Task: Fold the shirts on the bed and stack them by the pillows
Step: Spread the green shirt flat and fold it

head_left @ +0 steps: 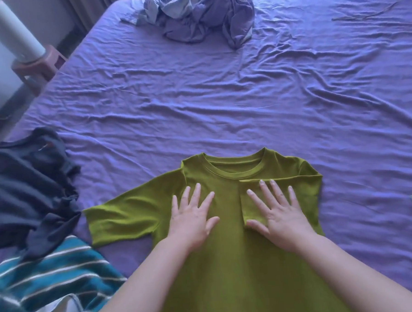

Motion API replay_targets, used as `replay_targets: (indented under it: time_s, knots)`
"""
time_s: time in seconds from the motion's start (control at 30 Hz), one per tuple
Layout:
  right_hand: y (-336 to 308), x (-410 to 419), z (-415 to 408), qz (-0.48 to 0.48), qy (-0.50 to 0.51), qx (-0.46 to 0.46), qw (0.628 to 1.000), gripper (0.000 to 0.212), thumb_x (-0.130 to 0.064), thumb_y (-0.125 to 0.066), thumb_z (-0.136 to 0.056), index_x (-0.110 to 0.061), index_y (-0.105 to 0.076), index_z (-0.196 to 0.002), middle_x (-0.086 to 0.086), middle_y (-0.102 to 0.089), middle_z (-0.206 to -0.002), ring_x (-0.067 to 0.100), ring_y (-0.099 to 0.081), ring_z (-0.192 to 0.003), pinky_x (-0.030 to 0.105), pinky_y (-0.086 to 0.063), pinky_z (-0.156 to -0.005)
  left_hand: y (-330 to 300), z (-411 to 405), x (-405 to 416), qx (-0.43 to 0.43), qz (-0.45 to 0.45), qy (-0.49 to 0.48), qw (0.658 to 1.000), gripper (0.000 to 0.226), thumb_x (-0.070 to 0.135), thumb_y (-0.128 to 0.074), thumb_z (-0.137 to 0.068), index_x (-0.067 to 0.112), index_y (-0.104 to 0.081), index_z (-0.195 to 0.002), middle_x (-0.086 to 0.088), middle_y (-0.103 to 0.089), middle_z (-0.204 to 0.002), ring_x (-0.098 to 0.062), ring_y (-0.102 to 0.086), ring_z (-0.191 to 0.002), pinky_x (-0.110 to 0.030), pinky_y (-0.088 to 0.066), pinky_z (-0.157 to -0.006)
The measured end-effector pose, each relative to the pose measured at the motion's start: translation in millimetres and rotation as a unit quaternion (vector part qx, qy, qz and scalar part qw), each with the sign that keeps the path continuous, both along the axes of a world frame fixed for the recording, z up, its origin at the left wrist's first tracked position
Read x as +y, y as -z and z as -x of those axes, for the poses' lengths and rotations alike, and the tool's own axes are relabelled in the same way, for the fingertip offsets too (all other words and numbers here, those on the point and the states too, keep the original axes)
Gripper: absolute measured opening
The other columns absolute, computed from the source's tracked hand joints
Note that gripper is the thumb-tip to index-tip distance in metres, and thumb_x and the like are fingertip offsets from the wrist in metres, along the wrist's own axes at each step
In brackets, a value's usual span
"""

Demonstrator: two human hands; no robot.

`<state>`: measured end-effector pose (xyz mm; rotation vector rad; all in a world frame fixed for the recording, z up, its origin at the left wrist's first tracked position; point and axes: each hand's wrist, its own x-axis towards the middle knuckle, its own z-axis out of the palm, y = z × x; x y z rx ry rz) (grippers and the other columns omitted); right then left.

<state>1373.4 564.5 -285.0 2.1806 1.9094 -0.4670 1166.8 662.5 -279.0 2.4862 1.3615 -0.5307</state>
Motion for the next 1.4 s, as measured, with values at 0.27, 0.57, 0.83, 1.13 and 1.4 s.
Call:
replay_targets:
  time_s: [0.27,0.57,0.83,1.13,1.4]
  knots:
    - [3.8,55.6,140.4,-0.027,-0.108,0.072,0.991,0.068,-0.068,-0.013,-0.088,-0.041,0.016,-0.143,0.001,0.022,-0.155,0.026,0.038,-0.128,0.052,0.017,-0.11,-19.1,149.6,69.9,0.03,-0.081,-0.133,0.987,0.059,0.034,-0.04,-0.097,0.025,-0.014,-0.149,-0.003,-0.011,-0.158,-0.021,-0.008,-0.145,-0.043,-0.013,-0.117]
    - [35.9,98.1,201.6,-0.018,-0.052,0.046,0.997,0.082,-0.078,0.001,-0.075,-0.038,0.009,-0.146,0.003,0.014,-0.157,0.026,0.02,-0.143,0.055,0.018,-0.11,-10.6,215.3,108.9,0.108,-0.07,-0.177,0.976,0.054,0.055,-0.055,-0.085,0.024,-0.046,-0.129,-0.002,-0.053,-0.126,-0.025,-0.042,-0.122,-0.037,-0.035,-0.097]
    - [-19.1,91.3,221.6,-0.097,0.002,0.259,0.961,0.082,-0.065,-0.043,-0.084,-0.032,-0.005,-0.149,-0.004,0.002,-0.158,0.011,0.002,-0.145,0.028,-0.004,-0.117,-65.2,184.5,98.5,-0.39,0.277,-0.367,0.797,0.004,0.019,-0.067,-0.084,0.016,-0.066,-0.081,0.002,-0.067,-0.07,-0.015,-0.063,-0.065,-0.027,-0.051,-0.058]
    - [-61.6,54.7,197.7,-0.185,0.261,0.491,0.811,0.067,-0.025,-0.068,-0.083,-0.028,-0.034,-0.141,-0.017,-0.057,-0.122,-0.01,-0.055,-0.106,-0.001,-0.038,-0.081,-90.7,89.3,61.4,-0.382,0.56,-0.337,0.653,0.068,0.073,-0.029,-0.085,0.021,-0.072,-0.09,-0.005,-0.072,-0.085,-0.02,-0.067,-0.08,-0.029,-0.053,-0.066]
    - [-32.8,64.1,126.5,-0.156,0.305,0.36,0.868,0.063,-0.004,-0.055,-0.088,-0.018,-0.03,-0.144,0.008,-0.064,-0.115,0.025,-0.059,-0.104,0.019,-0.036,-0.081,-37.2,55.3,26.2,-0.214,0.014,-0.059,0.975,0.04,0.022,-0.038,-0.099,0.025,-0.042,-0.139,0.0,-0.043,-0.145,-0.017,-0.036,-0.135,-0.034,-0.03,-0.11]
